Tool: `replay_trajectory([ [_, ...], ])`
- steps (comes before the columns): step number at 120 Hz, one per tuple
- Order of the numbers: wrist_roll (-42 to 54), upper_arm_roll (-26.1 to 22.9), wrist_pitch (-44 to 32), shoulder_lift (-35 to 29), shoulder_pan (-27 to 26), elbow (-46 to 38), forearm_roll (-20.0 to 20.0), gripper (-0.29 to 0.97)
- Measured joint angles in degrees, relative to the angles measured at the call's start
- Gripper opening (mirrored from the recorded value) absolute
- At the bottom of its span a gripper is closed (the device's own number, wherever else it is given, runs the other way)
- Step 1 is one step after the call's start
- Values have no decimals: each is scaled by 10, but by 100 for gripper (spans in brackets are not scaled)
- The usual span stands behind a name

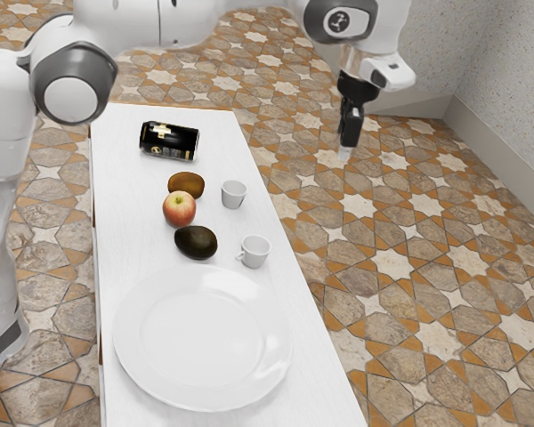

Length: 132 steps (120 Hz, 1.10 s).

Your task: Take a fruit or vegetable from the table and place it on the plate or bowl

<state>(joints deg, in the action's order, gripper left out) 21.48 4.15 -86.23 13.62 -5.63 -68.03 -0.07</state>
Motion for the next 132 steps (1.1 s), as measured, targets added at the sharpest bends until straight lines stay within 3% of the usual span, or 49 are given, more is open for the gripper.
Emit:
replay_trajectory([
  [20, 47, -2, 12, -4, 1, -3, 2, 68],
  [32, 23, -13, 30, -16, 2, -15, 14, 68],
  [38, 3, -23, 32, -70, -3, -84, 27, 68],
  [51, -38, -26, -9, -241, -11, -322, 43, 68],
  [69, -84, -6, -58, -330, -1, -461, 51, 68],
  [94, -132, 10, -94, -355, -1, -517, 53, 68],
  [109, -154, 8, -101, -413, -1, -568, 54, 68],
  [132, -179, 10, -86, -470, 0, -579, 70, 68],
])
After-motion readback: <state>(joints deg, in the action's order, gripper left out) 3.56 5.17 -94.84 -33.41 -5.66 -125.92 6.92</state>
